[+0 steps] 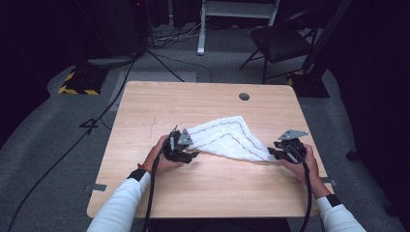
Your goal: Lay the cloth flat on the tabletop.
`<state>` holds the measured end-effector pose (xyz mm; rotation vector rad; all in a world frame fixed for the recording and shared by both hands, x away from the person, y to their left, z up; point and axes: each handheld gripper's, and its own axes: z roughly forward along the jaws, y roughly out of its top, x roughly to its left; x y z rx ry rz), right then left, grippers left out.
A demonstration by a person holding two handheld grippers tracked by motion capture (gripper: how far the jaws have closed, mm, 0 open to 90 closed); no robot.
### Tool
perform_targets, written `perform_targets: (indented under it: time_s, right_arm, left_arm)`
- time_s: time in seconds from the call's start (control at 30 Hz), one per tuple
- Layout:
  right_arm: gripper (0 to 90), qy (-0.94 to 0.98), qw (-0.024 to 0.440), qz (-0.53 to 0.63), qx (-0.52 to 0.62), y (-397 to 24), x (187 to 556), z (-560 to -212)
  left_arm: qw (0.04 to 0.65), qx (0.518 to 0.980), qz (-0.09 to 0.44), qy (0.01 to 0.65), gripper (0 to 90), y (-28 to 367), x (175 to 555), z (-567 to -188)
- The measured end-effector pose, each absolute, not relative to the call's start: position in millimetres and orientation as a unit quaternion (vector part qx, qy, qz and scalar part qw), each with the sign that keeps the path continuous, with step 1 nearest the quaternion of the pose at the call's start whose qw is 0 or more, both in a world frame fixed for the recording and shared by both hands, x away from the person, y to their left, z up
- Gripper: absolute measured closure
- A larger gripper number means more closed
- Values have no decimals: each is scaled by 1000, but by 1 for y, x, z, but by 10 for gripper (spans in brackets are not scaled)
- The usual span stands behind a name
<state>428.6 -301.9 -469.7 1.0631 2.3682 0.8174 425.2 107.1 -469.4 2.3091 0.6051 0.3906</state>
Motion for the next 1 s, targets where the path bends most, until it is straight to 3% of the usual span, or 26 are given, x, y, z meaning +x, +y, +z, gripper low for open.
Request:
perform_targets:
  time_s: [0.17,0.4,0.6,0.8,0.93,1.0]
  right_arm:
    - [597,865,201,281,363,-306,421,-476]
    - [598,871,191,283,353,-304,416,-483]
    - [596,868,192,296,351,-307,415,-485]
    - [595,868,193,297,348,-308,414,-485]
    - [593,868,191,298,349,-308,414,-486]
    - [586,867,191,300,350,-309,415,-486]
  left_arm:
    - [373,883,149,242,281,85,439,-461]
    - [356,889,134,257,300,35,477,-464]
    - [306,902,137,270,317,10,497,-482]
    - [329,899,73,281,514,13,509,-486]
    - [337,901,69,266,751,21,506,-481]
    - [341,902,72,254,809,24,504,-478]
